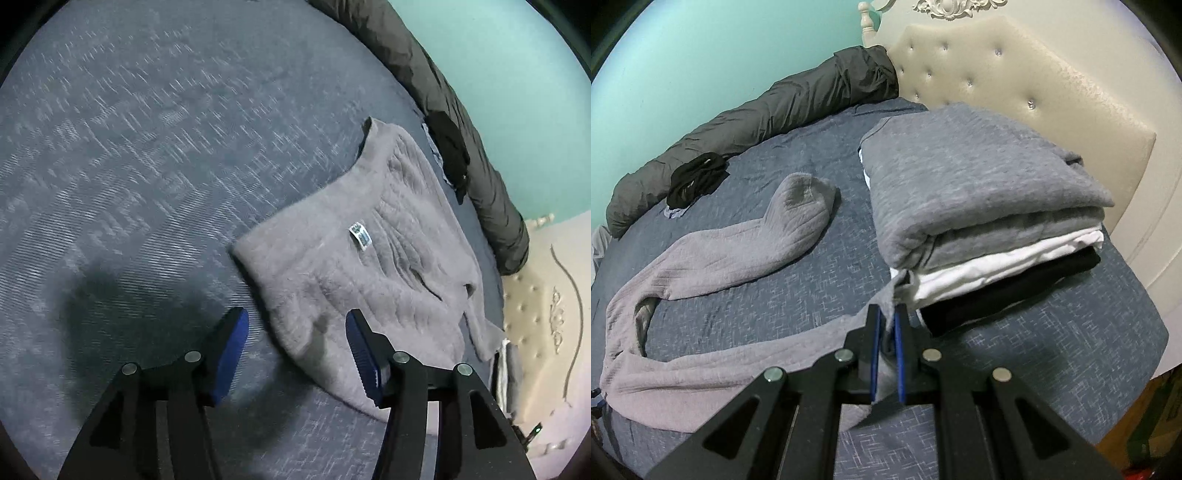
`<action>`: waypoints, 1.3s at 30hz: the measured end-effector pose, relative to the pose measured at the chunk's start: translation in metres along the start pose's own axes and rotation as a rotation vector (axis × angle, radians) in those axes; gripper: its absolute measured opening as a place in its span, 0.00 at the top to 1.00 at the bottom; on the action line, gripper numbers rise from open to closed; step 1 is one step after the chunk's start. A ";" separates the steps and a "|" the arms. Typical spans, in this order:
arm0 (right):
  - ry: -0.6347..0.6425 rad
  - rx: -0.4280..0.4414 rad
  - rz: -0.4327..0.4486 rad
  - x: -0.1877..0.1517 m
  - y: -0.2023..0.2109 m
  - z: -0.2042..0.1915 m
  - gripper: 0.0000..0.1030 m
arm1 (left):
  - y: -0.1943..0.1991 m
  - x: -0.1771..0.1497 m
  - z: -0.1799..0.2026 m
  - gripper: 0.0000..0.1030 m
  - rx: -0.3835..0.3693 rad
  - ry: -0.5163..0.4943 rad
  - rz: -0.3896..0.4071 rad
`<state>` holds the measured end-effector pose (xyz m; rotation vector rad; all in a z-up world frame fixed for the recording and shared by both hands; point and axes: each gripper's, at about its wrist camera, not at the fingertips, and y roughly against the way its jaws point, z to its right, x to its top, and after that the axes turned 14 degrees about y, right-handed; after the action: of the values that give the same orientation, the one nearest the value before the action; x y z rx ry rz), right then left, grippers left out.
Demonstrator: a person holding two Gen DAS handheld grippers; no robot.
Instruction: Fold clothes
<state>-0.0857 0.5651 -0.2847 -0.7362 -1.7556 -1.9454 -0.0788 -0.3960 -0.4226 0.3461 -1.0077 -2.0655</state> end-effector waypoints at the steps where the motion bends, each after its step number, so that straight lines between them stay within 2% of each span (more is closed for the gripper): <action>1: 0.003 0.000 -0.002 0.000 0.000 -0.001 0.93 | -0.002 0.001 0.002 0.43 -0.003 -0.002 0.004; 3: 0.003 0.001 -0.003 0.000 0.000 -0.002 0.93 | -0.004 0.004 0.005 0.44 -0.005 -0.006 0.015; 5: 0.004 0.002 -0.001 0.002 0.001 -0.003 0.93 | -0.007 0.007 0.007 0.70 -0.007 -0.009 0.025; 6: 0.004 0.003 0.000 0.002 0.001 -0.003 0.93 | -0.008 0.008 0.009 0.94 -0.008 -0.011 0.030; 10: 0.009 0.008 0.006 0.007 0.002 -0.006 0.93 | -0.006 0.014 0.015 0.94 -0.014 -0.022 0.061; 14: 0.011 0.019 0.019 0.013 0.005 -0.010 0.93 | 0.020 0.029 0.020 0.95 -0.031 -0.023 0.115; 22: 0.026 0.081 0.033 0.026 0.005 -0.030 0.93 | 0.075 0.071 0.022 0.95 0.016 -0.024 0.224; 29: 0.064 0.136 -0.037 0.024 -0.026 -0.064 0.93 | 0.092 0.087 0.018 0.95 0.048 -0.037 0.238; 31: 0.072 0.140 -0.062 0.021 -0.036 -0.069 0.93 | 0.090 0.087 0.011 0.95 0.043 -0.010 0.229; 38: 0.077 0.103 -0.158 0.008 -0.068 -0.070 0.92 | 0.064 0.076 -0.002 0.93 0.100 -0.020 0.134; 39: 0.067 0.094 -0.174 0.006 -0.072 -0.068 0.92 | 0.063 0.075 -0.006 0.90 0.104 -0.012 0.129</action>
<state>-0.1427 0.5068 -0.3407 -0.4949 -1.9117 -1.9568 -0.0903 -0.4788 -0.3718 0.3140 -1.1188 -1.9064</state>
